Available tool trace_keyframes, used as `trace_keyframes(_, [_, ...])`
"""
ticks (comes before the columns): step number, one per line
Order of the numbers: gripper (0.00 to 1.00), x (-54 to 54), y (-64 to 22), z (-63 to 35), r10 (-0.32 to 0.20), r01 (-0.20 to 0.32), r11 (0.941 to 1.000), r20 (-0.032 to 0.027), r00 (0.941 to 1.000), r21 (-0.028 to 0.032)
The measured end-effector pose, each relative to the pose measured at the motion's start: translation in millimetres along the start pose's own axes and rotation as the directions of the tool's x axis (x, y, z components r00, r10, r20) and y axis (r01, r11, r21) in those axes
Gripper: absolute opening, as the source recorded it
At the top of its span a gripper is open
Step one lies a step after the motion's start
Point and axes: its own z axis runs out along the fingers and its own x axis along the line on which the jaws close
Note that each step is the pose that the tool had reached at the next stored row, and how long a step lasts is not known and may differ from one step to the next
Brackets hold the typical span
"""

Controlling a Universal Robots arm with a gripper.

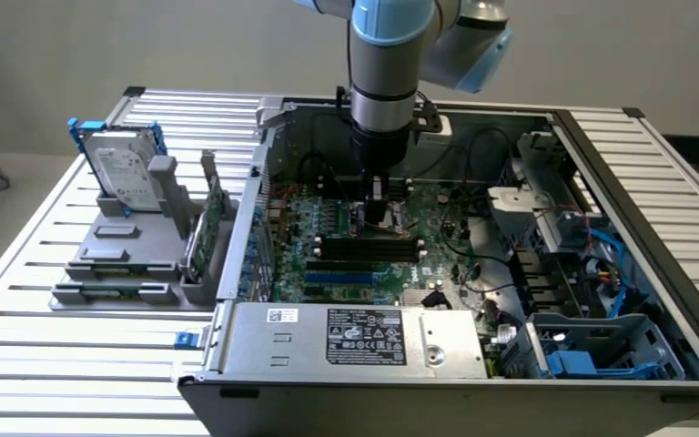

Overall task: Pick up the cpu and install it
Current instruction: 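Close the cpu cover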

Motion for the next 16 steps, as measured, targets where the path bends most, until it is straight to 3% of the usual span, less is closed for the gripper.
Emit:
trace_keyframes(9, [0.62, 0.5, 0.0, 0.3, 0.000, 0.000, 1.0000, -0.0048, 1.0000, -0.0002])
trace_keyframes(16, [0.62, 0.3, 0.0, -1.0, 0.000, 0.000, 1.0000, -0.0051, 1.0000, -0.0002])
